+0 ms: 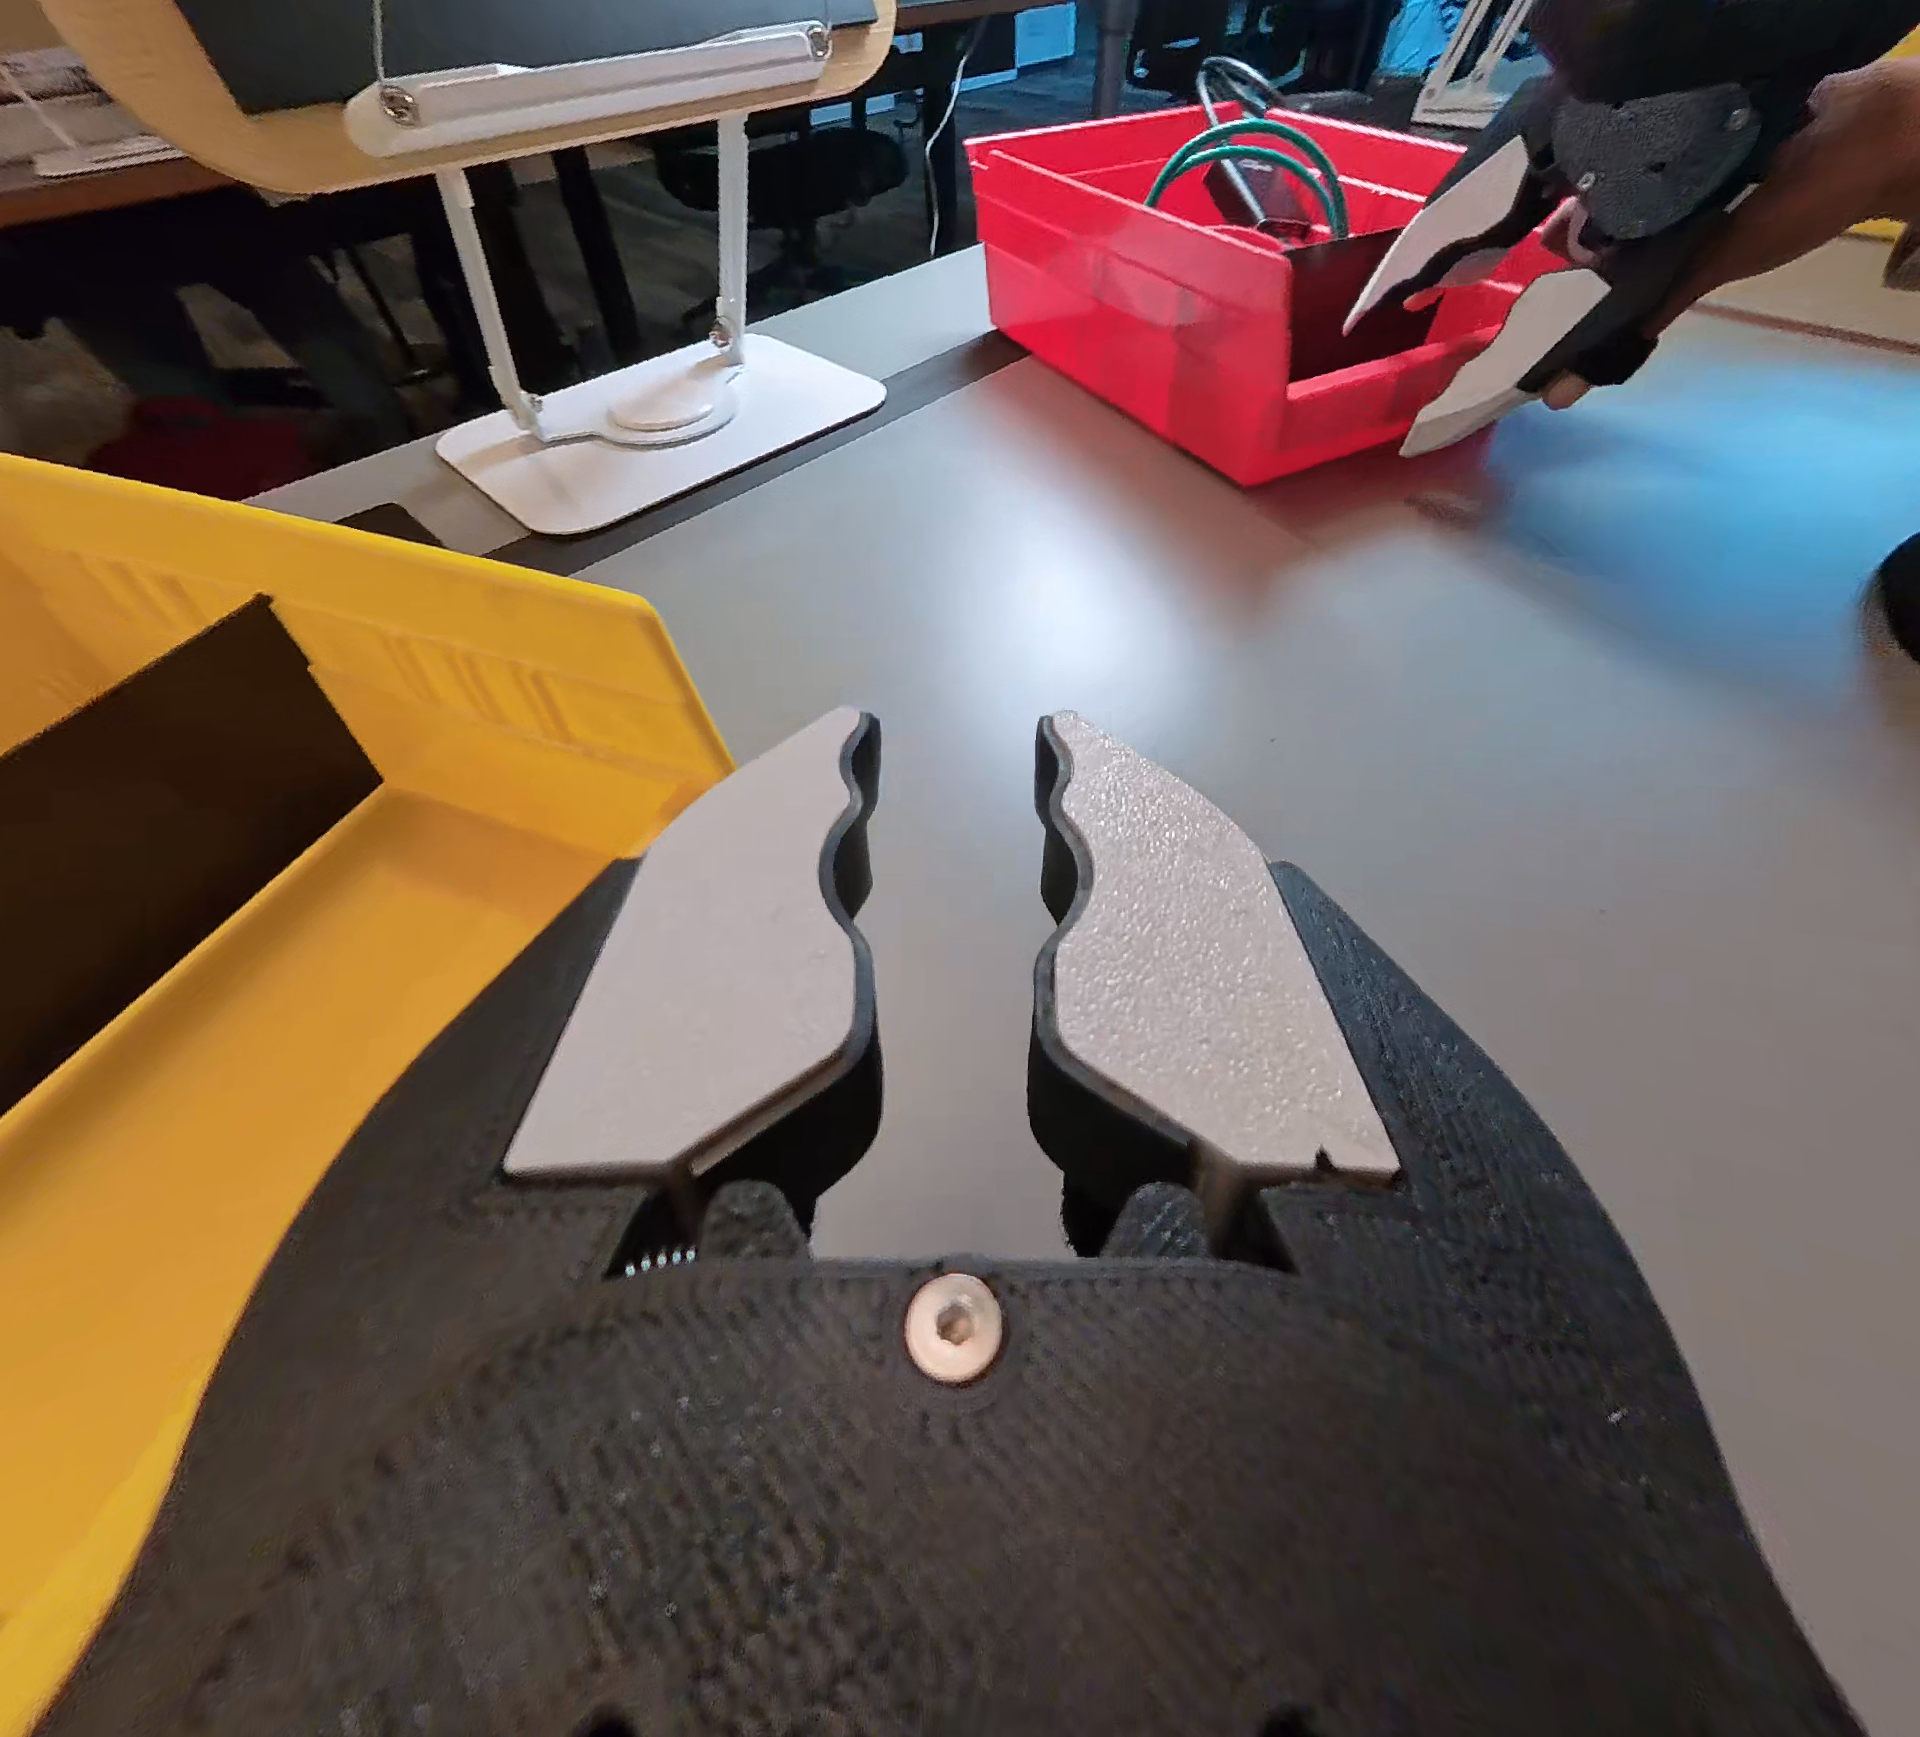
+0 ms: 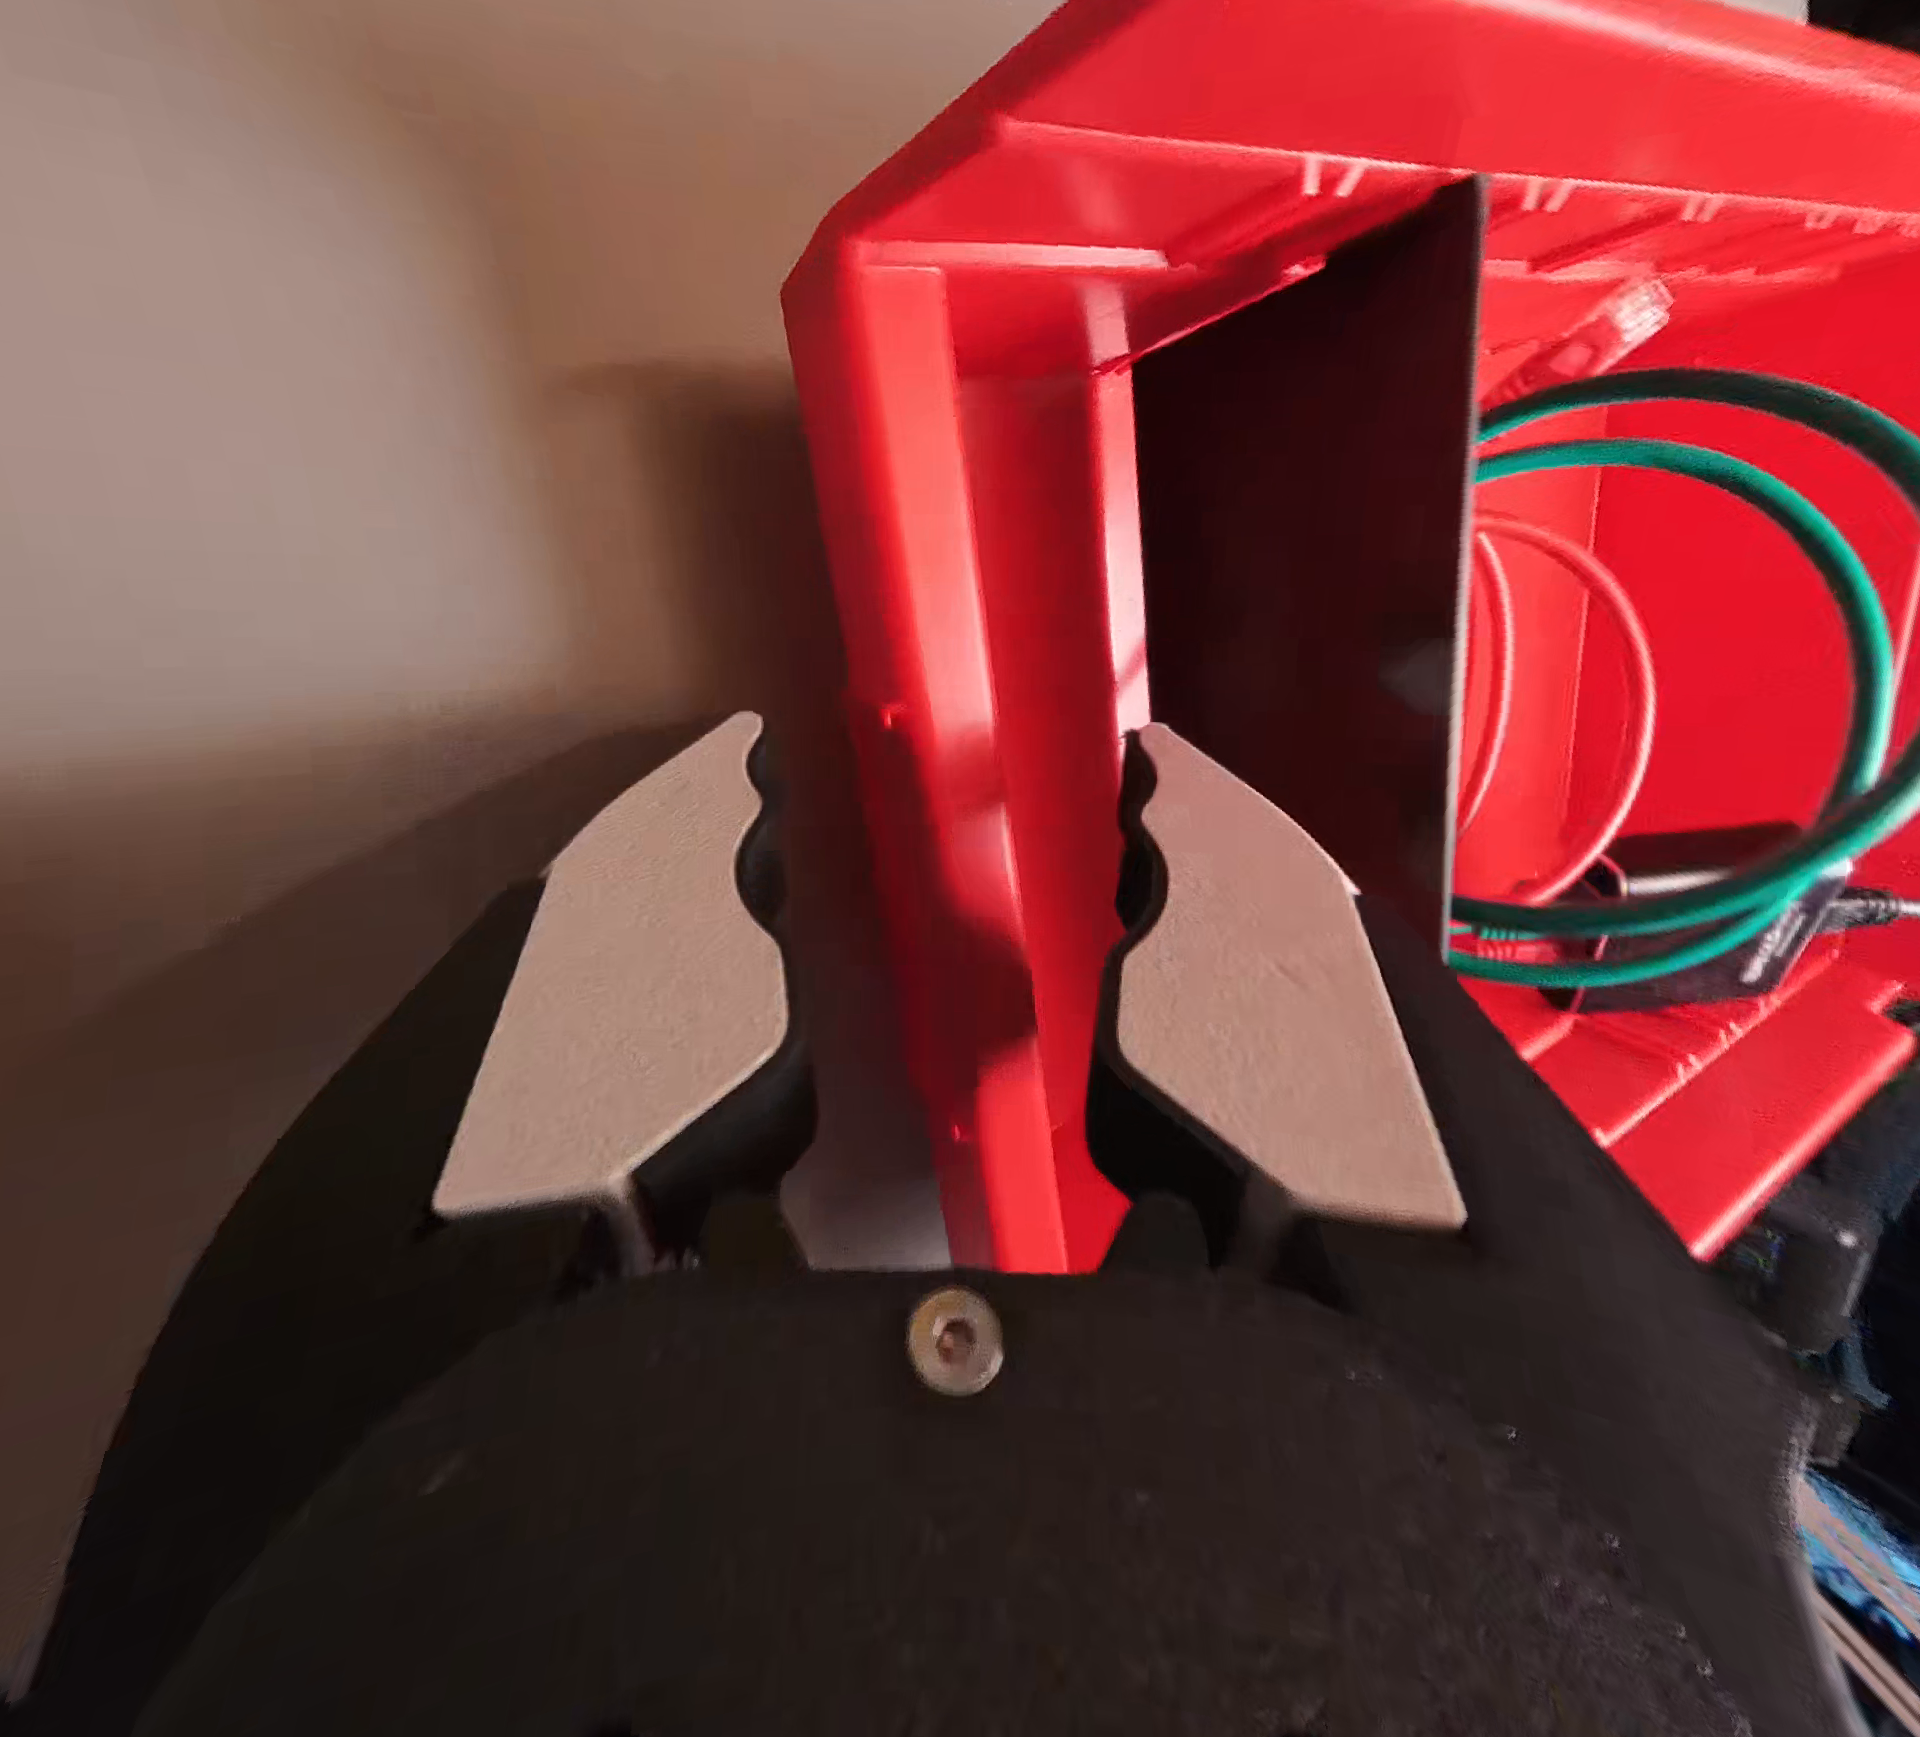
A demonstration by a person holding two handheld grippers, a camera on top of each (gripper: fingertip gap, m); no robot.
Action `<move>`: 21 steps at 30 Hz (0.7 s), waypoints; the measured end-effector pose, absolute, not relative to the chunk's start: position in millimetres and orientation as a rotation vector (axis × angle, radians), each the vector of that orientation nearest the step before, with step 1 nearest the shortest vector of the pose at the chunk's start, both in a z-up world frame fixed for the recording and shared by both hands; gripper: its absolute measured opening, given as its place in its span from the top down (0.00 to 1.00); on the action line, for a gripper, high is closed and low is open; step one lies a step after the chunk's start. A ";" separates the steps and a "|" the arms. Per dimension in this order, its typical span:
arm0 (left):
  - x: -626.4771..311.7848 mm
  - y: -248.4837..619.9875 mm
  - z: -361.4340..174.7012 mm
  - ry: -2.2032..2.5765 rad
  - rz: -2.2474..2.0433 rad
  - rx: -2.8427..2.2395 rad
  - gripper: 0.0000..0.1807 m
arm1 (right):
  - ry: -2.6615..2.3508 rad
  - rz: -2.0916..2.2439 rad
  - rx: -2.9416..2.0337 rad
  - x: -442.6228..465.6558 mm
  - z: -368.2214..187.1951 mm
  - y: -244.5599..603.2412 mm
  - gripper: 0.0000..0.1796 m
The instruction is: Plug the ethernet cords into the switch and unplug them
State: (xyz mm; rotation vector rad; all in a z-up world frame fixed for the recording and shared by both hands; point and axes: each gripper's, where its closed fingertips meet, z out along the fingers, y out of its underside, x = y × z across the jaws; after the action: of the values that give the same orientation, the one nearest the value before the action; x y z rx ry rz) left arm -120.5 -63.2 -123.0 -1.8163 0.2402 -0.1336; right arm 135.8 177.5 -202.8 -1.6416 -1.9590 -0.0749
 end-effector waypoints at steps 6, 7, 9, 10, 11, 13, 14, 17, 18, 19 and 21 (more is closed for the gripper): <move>-130.2 -64.1 -123.3 0.223 -0.082 -1.821 0.84 | -2.044 -0.167 -1.480 120.3 -212.9 176.2 0.83; -131.8 -64.2 -123.0 0.221 -0.072 -1.820 0.83 | -2.048 -0.181 -1.462 119.9 -212.4 175.3 0.83; -134.6 -64.5 -122.3 0.215 -0.054 -1.820 0.83 | -2.054 -0.177 -1.437 119.9 -212.3 170.0 0.83; -135.8 -64.7 -122.0 0.213 -0.046 -1.820 0.83 | -2.059 -0.175 -1.426 120.6 -212.2 165.9 0.83; -136.6 -64.8 -121.8 0.212 -0.039 -1.820 0.83 | -2.065 -0.177 -1.416 121.6 -212.0 161.2 0.83; -138.6 -64.7 -121.7 0.209 -0.022 -1.821 0.82 | -2.077 -0.178 -1.385 122.9 -211.5 149.3 0.83; -139.8 -64.6 -121.9 0.207 -0.012 -1.824 0.82 | -2.083 -0.175 -1.364 123.1 -211.3 142.2 0.83; -143.7 -64.3 -124.1 0.198 0.012 -1.837 0.81 | -2.098 -0.157 -1.300 122.7 -209.9 117.5 0.82; -145.7 -64.2 -125.4 0.193 0.021 -1.844 0.81 | -2.101 -0.151 -1.275 122.7 -209.3 108.9 0.82; -147.7 -64.2 -126.7 0.189 0.032 -1.853 0.81 | -2.104 -0.147 -1.251 123.2 -208.7 100.1 0.82; -153.9 -64.3 -129.5 0.184 0.073 -1.869 0.82 | -2.106 -0.138 -1.212 125.9 -207.7 81.9 0.82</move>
State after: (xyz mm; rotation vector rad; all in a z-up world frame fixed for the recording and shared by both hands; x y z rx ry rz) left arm -153.9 -64.3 -129.5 -1.8694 0.1843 0.0725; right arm 125.9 81.9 -207.7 -1.2115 -2.1056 -0.1379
